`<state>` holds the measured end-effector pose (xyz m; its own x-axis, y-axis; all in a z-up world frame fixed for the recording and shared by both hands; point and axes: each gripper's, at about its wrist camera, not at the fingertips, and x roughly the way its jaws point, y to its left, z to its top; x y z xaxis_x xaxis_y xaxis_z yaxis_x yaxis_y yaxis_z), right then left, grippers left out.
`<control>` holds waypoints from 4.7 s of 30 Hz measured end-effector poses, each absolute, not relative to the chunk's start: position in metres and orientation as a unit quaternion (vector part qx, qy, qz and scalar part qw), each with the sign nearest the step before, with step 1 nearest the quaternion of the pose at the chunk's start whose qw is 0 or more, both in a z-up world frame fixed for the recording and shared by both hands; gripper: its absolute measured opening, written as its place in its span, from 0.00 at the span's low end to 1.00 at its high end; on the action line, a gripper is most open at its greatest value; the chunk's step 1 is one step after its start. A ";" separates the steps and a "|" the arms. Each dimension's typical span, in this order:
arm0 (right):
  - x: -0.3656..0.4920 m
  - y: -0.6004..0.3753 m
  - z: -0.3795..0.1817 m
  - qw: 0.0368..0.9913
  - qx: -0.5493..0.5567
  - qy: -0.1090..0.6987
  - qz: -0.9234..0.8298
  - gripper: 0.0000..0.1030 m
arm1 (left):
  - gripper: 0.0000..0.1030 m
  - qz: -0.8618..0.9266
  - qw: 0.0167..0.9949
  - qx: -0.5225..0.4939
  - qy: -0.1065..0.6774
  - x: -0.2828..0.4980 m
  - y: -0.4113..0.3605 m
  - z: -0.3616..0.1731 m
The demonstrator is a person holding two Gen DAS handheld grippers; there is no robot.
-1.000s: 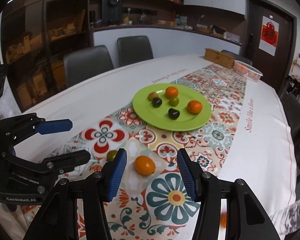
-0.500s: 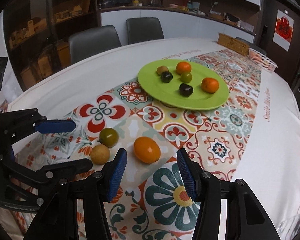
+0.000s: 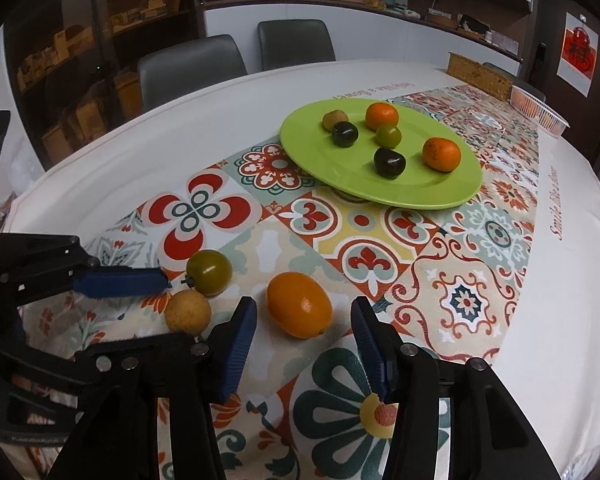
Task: Organize fruits
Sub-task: 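Grasp a brown round fruit with the left gripper while the right gripper grasps an orange, then lower the brown fruit and orange onto the green plate and open both grippers, then move the left tool to the green-yellow fruit while the right tool approaches the small mandarin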
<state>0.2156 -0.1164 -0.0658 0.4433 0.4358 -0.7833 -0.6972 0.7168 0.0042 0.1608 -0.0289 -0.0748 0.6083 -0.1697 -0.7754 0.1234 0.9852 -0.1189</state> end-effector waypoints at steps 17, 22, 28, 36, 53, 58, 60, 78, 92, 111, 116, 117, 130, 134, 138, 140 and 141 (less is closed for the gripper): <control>0.214 -0.117 -0.068 0.835 -0.137 0.412 0.338 0.34 | 0.25 -0.084 0.900 -0.042 0.426 0.157 -0.024 -0.064; 0.208 -0.119 -0.059 0.842 -0.126 0.405 0.334 0.34 | 0.25 -0.082 0.907 -0.042 0.410 0.152 -0.020 -0.052; 0.200 -0.120 -0.044 0.851 -0.119 0.391 0.328 0.34 | 0.25 -0.083 0.915 -0.043 0.392 0.146 -0.017 -0.039; 0.191 -0.123 -0.022 0.866 -0.102 0.374 0.317 0.34 | 0.25 -0.090 0.928 -0.038 0.359 0.140 -0.014 -0.018; 0.200 -0.131 0.023 0.905 -0.040 0.332 0.262 0.34 | 0.24 -0.096 0.952 -0.028 0.291 0.157 0.003 0.025; 0.208 -0.128 0.032 0.912 -0.034 0.322 0.252 0.34 | 0.24 -0.099 0.954 -0.030 0.282 0.172 0.008 0.032; 0.213 -0.127 0.035 0.913 -0.030 0.321 0.250 0.34 | 0.24 -0.099 0.955 -0.029 0.279 0.179 0.009 0.035; 0.276 -0.123 0.035 0.920 -0.016 0.329 0.210 0.34 | 0.24 -0.105 0.953 -0.018 0.283 0.251 0.017 0.033; 0.322 -0.121 0.004 0.909 -0.009 0.369 0.195 0.34 | 0.24 -0.125 0.940 -0.024 0.316 0.310 0.021 0.004; 0.355 -0.117 -0.024 0.896 -0.017 0.405 0.183 0.35 | 0.29 -0.127 0.918 -0.025 0.374 0.353 0.020 -0.031; 0.353 -0.121 -0.023 0.898 -0.009 0.404 0.175 0.47 | 0.31 -0.112 0.922 -0.015 0.369 0.345 0.024 -0.026; 0.352 -0.121 -0.022 0.899 -0.009 0.402 0.174 0.47 | 0.32 -0.108 0.923 -0.013 0.368 0.341 0.025 -0.024; 0.295 -0.126 0.009 0.912 -0.019 0.373 0.171 0.47 | 0.41 -0.080 0.933 0.004 0.351 0.282 0.022 0.012; 0.273 -0.131 0.024 0.917 -0.016 0.362 0.166 0.47 | 0.50 -0.079 0.937 -0.002 0.340 0.261 0.019 0.024; 0.251 -0.137 0.034 0.924 -0.019 0.349 0.154 0.48 | 0.55 -0.072 0.941 -0.003 0.331 0.237 0.015 0.035; 0.239 -0.142 0.038 0.926 -0.012 0.345 0.150 0.54 | 0.58 -0.059 0.943 0.004 0.329 0.225 0.012 0.039; 0.234 -0.144 0.040 0.928 -0.008 0.342 0.148 0.55 | 0.60 -0.055 0.943 0.006 0.328 0.219 0.011 0.042</control>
<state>0.2339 -0.1442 0.0399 0.7223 0.2692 -0.6371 -0.2804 0.9560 0.0861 0.2189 0.0107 0.0416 0.7793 -0.0997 -0.6187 0.1075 0.9939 -0.0247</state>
